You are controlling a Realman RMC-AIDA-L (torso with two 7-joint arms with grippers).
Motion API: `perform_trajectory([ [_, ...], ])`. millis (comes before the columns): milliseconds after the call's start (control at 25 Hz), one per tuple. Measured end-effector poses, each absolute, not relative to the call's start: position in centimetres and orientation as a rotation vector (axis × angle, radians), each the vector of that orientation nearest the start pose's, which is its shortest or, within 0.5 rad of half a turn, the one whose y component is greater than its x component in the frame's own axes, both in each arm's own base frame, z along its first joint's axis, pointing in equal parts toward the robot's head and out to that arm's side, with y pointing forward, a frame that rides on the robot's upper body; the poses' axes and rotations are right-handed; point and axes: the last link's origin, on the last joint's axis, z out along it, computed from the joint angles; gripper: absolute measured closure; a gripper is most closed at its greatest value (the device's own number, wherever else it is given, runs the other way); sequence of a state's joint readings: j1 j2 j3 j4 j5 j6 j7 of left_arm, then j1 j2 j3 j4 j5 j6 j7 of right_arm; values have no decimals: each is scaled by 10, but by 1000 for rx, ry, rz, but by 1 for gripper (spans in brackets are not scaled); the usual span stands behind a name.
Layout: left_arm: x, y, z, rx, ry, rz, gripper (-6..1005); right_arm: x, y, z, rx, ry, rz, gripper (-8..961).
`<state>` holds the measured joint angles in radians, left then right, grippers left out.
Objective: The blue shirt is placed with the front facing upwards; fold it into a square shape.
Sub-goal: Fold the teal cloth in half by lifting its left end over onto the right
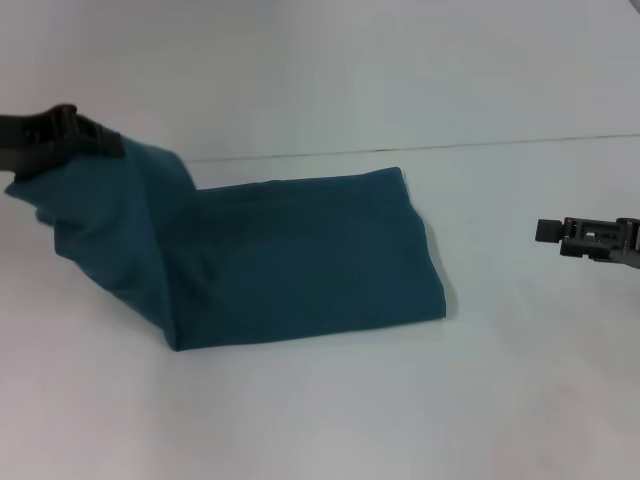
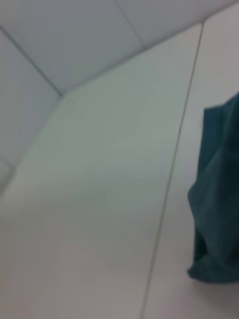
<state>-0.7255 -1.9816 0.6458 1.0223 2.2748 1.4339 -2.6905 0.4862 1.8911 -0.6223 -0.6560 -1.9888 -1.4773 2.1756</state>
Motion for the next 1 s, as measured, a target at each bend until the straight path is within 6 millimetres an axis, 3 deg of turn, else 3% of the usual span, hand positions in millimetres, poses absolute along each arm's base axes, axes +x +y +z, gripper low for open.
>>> perform_trajectory([
  [280, -201, 418, 110, -2162, -1627, -702, 938, 318, 347, 89, -2175, 1624, 749, 67],
  [560, -210, 416, 105, -2149, -1659, -667, 939, 320, 345, 89, -2173, 1632, 748, 67],
  [760, -194, 416, 96, -2196, -1638, -707, 939, 320, 345, 89, -2175, 1632, 748, 67],
  [1000, -168, 426, 66, -2235, -1600, -711, 938, 318, 346, 88, -2183, 1626, 749, 67],
])
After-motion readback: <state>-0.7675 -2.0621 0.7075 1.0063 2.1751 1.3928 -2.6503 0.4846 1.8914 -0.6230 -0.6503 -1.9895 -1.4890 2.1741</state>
